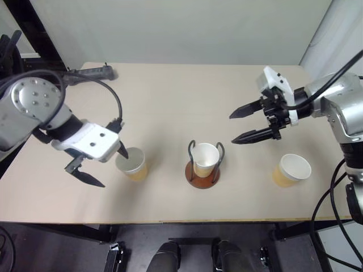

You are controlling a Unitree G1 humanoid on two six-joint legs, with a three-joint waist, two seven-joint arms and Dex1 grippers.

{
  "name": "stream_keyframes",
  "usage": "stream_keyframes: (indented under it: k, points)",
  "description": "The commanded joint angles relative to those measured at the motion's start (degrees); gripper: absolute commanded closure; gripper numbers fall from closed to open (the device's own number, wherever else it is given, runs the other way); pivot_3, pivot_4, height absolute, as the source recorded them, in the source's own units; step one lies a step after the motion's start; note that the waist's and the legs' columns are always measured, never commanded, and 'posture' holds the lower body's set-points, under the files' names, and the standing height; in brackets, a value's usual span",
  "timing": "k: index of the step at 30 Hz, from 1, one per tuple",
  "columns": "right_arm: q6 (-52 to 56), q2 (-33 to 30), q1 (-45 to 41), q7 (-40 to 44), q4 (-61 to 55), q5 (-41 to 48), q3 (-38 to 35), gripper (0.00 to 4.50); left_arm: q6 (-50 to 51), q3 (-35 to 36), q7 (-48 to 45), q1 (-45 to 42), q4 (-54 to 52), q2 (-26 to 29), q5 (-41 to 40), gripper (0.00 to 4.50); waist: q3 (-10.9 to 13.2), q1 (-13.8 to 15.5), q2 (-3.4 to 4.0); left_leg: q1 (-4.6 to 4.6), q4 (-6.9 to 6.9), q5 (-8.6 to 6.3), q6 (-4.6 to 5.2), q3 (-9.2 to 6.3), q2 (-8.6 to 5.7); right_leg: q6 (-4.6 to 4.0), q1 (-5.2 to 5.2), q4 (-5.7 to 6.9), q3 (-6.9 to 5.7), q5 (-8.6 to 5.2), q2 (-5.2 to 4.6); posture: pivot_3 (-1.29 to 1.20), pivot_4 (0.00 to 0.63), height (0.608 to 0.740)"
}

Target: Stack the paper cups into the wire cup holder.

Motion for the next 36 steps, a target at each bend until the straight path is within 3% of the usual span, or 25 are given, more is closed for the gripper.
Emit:
stream_keyframes:
  k: [1,9,36]
  points:
    - [-1.03,-0.06,-2.07,0.7,-0.31,-0.22,-0.86,0.26,-2.13,3.38,-1.88,0.96,1.55,1.29,2.77,0.0,0.0,0.0,0.0,0.0,0.0,0.0,0.0,0.0,0.0,0.0,0.0,0.0,0.0,0.0,0.0,0.0,0.15,0.74]
    - [-1.4,0.4,-2.0,0.7,-0.31,-0.1,-0.72,0.26,-8.21,8.59,-1.88,5.71,6.96,-1.65,9.79,0.0,0.0,0.06,0.0,0.06,-0.02,0.01,-0.01,-0.01,0.01,-0.05,0.0,0.09,0.0,-0.02,0.0,0.0,0.15,0.74]
    - [-0.24,0.32,-1.12,0.23,-2.98,0.79,-1.45,0.26,-13.51,14.3,-1.88,11.92,10.3,-6.83,12.16,0.0,0.0,-0.04,-0.01,0.09,-0.08,0.02,-0.04,0.01,0.02,-0.12,-0.06,0.13,-0.03,0.01,-0.02,0.0,0.15,0.74]
